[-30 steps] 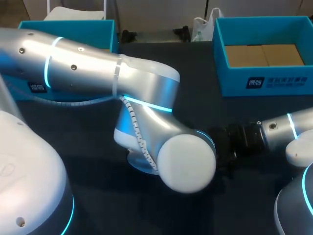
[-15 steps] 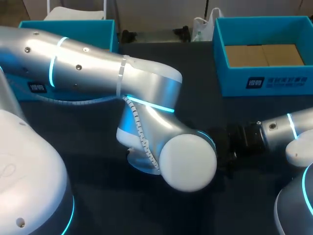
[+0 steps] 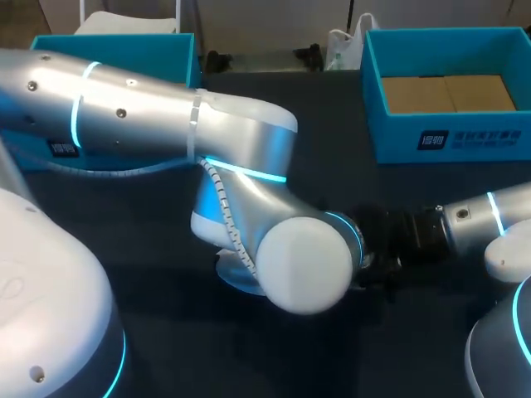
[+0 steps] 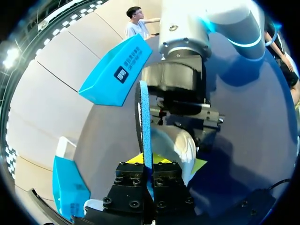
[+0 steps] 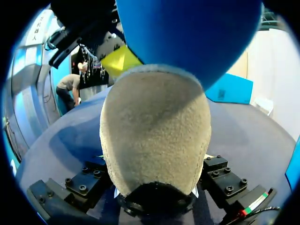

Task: Take the shoe out of the shoebox, open the shoe tongue, remove and reinsert the insole, then place the shoe into the shoebox

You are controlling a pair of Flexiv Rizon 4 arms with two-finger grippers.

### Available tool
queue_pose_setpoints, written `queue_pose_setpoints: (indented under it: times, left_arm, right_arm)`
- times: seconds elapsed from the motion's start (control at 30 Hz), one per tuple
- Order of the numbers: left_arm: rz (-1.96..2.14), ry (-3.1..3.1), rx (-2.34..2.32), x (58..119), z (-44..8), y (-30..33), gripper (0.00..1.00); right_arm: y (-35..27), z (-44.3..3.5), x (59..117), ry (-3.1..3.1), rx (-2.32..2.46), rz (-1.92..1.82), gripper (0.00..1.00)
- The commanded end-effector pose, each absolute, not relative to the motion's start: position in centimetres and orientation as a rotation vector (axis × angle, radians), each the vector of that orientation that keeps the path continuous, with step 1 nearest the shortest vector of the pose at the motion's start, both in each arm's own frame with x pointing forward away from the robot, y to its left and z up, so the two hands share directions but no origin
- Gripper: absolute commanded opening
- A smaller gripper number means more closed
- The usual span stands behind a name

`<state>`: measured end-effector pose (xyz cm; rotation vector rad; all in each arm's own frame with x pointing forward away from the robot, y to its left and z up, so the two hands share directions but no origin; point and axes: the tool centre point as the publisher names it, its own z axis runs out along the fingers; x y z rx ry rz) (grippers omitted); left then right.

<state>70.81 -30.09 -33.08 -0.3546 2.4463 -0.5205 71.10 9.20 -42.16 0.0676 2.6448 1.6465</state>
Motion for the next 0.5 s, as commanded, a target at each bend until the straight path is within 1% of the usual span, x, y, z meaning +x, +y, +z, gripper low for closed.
queue_pose_setpoints:
  times: [0.03,0.1,0.13,0.17,0.23,0.3,0.43,0.5]
  left_arm:
    - [-0.542,2.449,-0.353,71.1,-32.7,-30.1,0.0]
    - [-0.554,2.458,-0.342,71.1,-32.7,-30.3,0.0]
    - [-0.559,2.456,-0.336,71.1,-32.6,-30.3,0.07]
    - [-0.567,2.46,-0.325,71.0,-32.6,-30.2,0.27]
    - [-0.577,2.461,-0.31,70.8,-32.6,-29.9,0.34]
    - [-0.581,2.463,-0.294,70.6,-32.7,-29.7,0.36]
    - [-0.578,2.464,-0.268,70.5,-33.0,-29.4,0.31]
    - [-0.581,2.466,-0.257,70.4,-33.1,-29.3,0.32]
  right_arm:
    - [9.3,-42.2,71.0,2.647,0.069,1.64,0.0]
    - [9.3,-42.2,71.0,2.647,0.069,1.64,0.0]
    - [9.3,-42.2,71.0,2.647,0.069,1.64,0.0]
    - [9.3,-42.2,71.0,2.647,0.069,1.64,0.0]
    - [9.3,-42.2,71.0,2.647,0.069,1.64,0.0]
    - [9.3,-42.2,71.0,2.647,0.069,1.64,0.0]
    - [9.3,-42.2,71.0,2.647,0.069,1.64,0.0]
    - [9.3,-42.2,71.0,2.647,0.069,1.64,0.0]
